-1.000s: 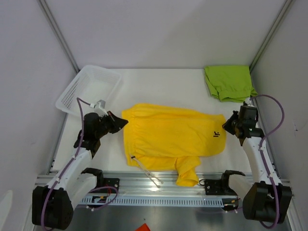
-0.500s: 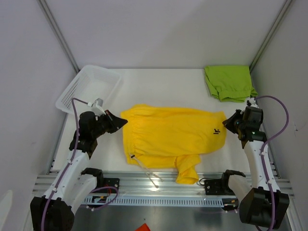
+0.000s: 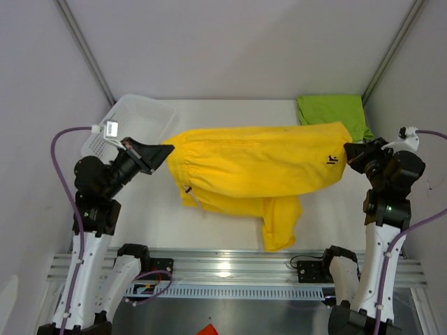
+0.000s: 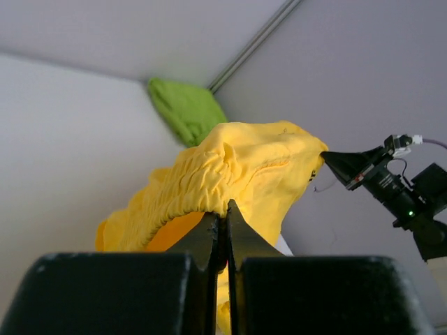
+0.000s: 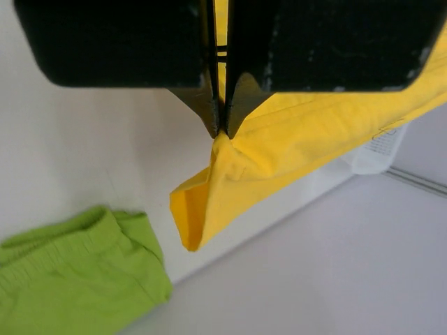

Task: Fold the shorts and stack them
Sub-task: Flatten the shorts out

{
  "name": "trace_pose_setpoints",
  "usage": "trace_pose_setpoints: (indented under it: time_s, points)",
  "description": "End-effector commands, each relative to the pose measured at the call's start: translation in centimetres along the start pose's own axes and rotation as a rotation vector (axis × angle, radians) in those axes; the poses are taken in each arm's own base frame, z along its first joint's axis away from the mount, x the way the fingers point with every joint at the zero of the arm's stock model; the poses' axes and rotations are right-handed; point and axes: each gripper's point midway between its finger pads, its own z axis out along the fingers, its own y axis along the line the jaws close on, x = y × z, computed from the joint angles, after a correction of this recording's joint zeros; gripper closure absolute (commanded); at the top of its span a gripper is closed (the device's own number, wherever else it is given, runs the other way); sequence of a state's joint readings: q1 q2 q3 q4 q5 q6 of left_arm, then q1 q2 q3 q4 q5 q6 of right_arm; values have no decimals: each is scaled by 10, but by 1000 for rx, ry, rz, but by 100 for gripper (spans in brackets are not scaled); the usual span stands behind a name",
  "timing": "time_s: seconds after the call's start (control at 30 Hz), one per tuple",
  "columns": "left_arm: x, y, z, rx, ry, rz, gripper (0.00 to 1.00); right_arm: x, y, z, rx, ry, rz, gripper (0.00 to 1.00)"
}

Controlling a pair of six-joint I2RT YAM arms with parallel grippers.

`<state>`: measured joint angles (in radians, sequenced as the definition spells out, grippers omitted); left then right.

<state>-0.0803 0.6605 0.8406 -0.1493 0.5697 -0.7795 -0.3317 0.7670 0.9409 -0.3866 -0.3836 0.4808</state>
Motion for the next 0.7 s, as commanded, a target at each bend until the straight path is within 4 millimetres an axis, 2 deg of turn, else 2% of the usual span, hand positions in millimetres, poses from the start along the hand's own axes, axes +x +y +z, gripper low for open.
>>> trace_pose_setpoints:
  time_s: [0.0, 0.03, 0.07, 0.1, 0.13, 0.17, 0.2, 0.23, 0.27, 0.3, 0.4, 0.43, 0.47, 0.5, 0.57, 0.6, 0.63, 0.67]
  points:
    - [-52, -65, -29, 112, -177, 112, 100, -48, 45, -29, -140, -183, -10, 100]
    - [-60, -74, -34, 123, -209, 136, 100, -56, 55, -35, -163, -210, -12, 100]
    - [-73, -97, -45, 164, -254, 176, 100, -73, 75, -50, -210, -251, -29, 100]
    - [-79, -109, -53, 189, -281, 206, 100, -82, 86, -59, -233, -274, -41, 100]
    - [-91, -135, -66, 241, -327, 255, 100, -91, 97, -71, -256, -303, -58, 100]
    - [-95, -145, -72, 257, -343, 274, 100, -107, 116, -90, -291, -356, -89, 100]
    - [-99, -154, -78, 272, -360, 303, 100, -114, 125, -102, -306, -387, -107, 100]
    - [-106, -171, -89, 300, -389, 336, 100, -120, 135, -115, -323, -421, -130, 100]
    - [-111, -187, -101, 324, -417, 367, 100, -131, 153, -143, -355, -490, -169, 100]
    - [-114, -196, -108, 337, -436, 401, 100, -135, 161, -157, -367, -523, -188, 100]
    - [-123, -242, -152, 391, -531, 498, 100, -144, 189, -211, -413, -629, -252, 100]
    - [-125, -247, -160, 390, -550, 512, 100, -145, 195, -223, -427, -643, -265, 100]
    - [-128, -266, -179, 416, -594, 552, 100, -145, 200, -235, -442, -659, -278, 100]
    - [-127, -269, -185, 407, -598, 554, 100, -149, 207, -252, -463, -693, -277, 100]
    - [-129, -275, -192, 396, -605, 565, 100, -151, 211, -271, -479, -725, -276, 100]
    - [-129, -292, -211, 413, -629, 593, 100, -155, 216, -295, -505, -767, -281, 100]
    - [-130, -294, -211, 407, -623, 595, 100, -157, 218, -306, -510, -780, -275, 100]
    - [-130, -304, -222, 418, -638, 609, 100, -160, 219, -316, -516, -791, -270, 100]
